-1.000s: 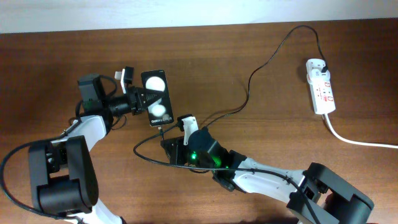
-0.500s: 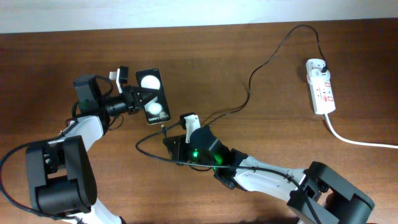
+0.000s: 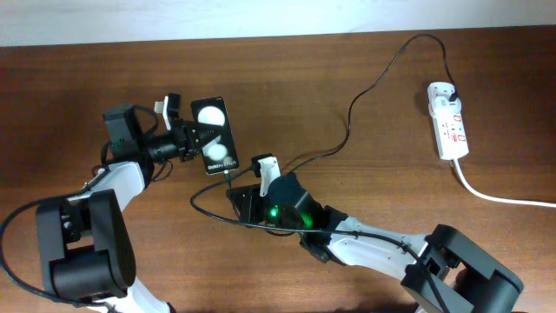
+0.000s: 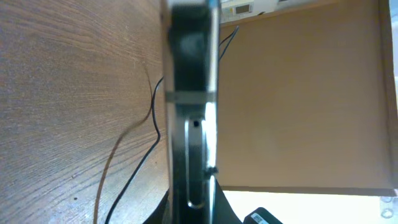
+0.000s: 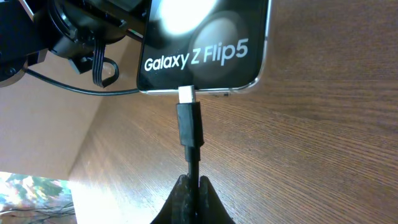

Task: Plug charger to phone and switch on socket
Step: 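Push the USB-C plug up into the phone port with the right gripper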

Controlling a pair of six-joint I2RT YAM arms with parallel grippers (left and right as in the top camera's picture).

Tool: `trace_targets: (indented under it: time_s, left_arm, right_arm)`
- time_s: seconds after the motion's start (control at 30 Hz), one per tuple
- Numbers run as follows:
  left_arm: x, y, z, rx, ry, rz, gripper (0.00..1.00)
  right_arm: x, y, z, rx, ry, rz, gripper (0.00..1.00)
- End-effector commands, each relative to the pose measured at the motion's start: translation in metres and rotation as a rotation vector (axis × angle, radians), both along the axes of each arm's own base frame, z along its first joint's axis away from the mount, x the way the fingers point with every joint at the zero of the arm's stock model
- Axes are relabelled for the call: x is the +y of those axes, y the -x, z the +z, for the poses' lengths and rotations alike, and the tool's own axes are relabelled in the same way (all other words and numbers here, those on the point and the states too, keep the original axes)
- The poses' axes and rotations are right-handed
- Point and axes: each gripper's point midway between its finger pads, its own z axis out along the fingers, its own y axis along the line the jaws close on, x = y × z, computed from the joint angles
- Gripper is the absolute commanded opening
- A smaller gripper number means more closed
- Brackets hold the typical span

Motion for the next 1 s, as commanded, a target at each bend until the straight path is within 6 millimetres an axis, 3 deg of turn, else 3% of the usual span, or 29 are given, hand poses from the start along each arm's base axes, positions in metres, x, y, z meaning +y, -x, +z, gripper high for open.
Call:
trace_targets:
  time_s: [0.0,0.97]
  left_arm:
    - [-0.0036,0.0066,0.0126,-0.003,0.031,-0.034,0.00]
    - [-0.0028,0.0051,0.0117,0.045,0.042,-0.018,0.00]
  right_arm:
    - [0.0007,0.0017,-0.0039,-0.001,0.008,0.016,0.04]
    - [0.0003,0.0006,-0.0033,0.006,0.001,0.009,0.04]
